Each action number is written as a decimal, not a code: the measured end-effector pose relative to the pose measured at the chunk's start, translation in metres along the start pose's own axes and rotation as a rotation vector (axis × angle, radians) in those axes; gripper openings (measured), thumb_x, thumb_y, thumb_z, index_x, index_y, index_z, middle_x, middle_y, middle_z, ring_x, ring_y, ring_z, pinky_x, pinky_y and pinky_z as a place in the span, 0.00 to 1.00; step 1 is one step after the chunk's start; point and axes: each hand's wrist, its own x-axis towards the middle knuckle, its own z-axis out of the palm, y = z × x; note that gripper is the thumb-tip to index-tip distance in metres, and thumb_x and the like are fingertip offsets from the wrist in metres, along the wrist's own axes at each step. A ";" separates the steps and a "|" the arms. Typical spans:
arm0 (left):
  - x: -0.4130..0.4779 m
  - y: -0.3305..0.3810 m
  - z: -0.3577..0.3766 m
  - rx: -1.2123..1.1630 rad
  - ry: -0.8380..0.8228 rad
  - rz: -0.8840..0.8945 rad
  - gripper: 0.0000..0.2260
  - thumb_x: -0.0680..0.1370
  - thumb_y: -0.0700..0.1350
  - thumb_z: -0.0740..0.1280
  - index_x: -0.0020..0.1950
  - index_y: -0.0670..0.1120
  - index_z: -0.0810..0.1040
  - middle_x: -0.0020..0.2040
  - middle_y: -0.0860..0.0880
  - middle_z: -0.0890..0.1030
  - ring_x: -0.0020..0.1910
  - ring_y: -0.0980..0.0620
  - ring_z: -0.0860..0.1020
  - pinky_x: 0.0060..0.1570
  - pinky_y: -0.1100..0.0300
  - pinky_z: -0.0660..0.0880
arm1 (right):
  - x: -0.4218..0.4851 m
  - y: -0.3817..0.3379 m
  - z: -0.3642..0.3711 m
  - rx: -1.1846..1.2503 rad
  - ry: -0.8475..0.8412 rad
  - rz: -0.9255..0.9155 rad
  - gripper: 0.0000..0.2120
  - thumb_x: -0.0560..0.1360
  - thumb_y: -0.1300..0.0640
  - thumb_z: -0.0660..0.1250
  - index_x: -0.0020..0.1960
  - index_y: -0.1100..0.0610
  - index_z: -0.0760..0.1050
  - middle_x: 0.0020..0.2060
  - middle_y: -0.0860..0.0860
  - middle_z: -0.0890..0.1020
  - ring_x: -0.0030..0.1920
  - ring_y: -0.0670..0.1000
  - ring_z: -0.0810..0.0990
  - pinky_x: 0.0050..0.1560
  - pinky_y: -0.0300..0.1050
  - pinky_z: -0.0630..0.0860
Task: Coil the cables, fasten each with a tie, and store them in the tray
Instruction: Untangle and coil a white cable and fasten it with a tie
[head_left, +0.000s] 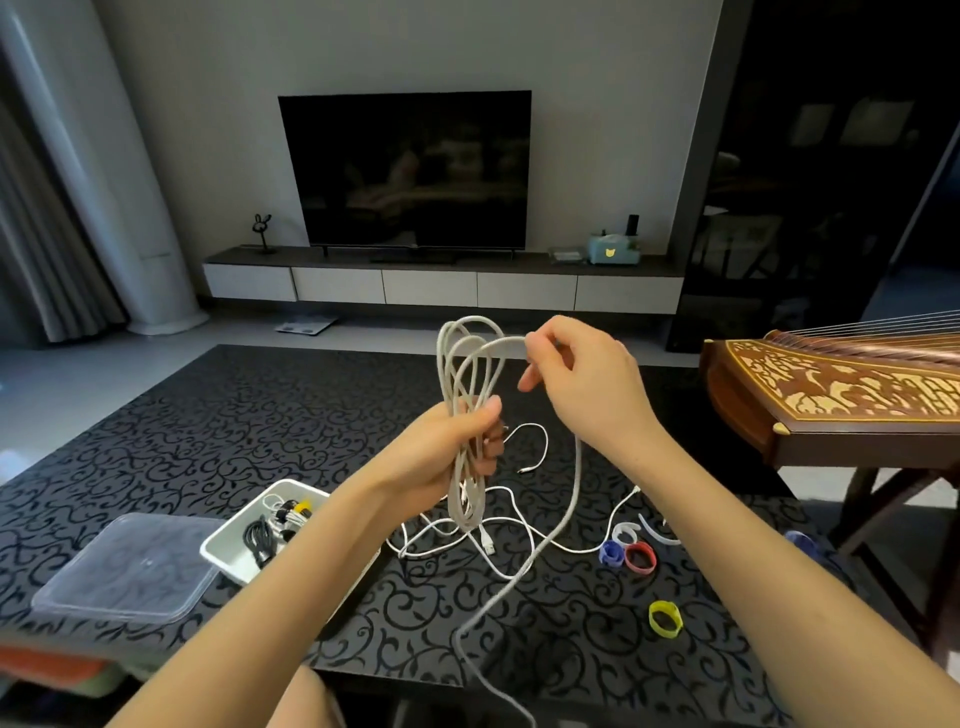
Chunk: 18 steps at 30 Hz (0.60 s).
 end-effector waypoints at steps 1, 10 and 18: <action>0.000 0.001 -0.001 0.018 0.007 0.004 0.07 0.79 0.44 0.63 0.41 0.45 0.72 0.36 0.48 0.76 0.35 0.54 0.76 0.32 0.64 0.72 | 0.001 0.001 -0.002 -0.040 0.007 -0.015 0.12 0.80 0.50 0.60 0.41 0.52 0.77 0.32 0.45 0.80 0.36 0.44 0.75 0.40 0.42 0.69; 0.005 -0.001 0.005 0.023 -0.109 -0.003 0.07 0.82 0.40 0.55 0.46 0.42 0.68 0.43 0.38 0.83 0.46 0.39 0.83 0.55 0.46 0.78 | 0.012 -0.006 0.000 0.191 0.026 -0.098 0.10 0.79 0.56 0.63 0.41 0.57 0.79 0.30 0.46 0.77 0.31 0.44 0.74 0.37 0.42 0.73; 0.014 0.000 0.017 -0.248 -0.166 -0.058 0.15 0.74 0.57 0.62 0.43 0.44 0.70 0.26 0.52 0.61 0.22 0.58 0.60 0.24 0.66 0.66 | 0.031 0.001 0.007 0.248 0.054 -0.119 0.08 0.77 0.56 0.66 0.46 0.58 0.82 0.34 0.49 0.81 0.35 0.46 0.77 0.37 0.42 0.74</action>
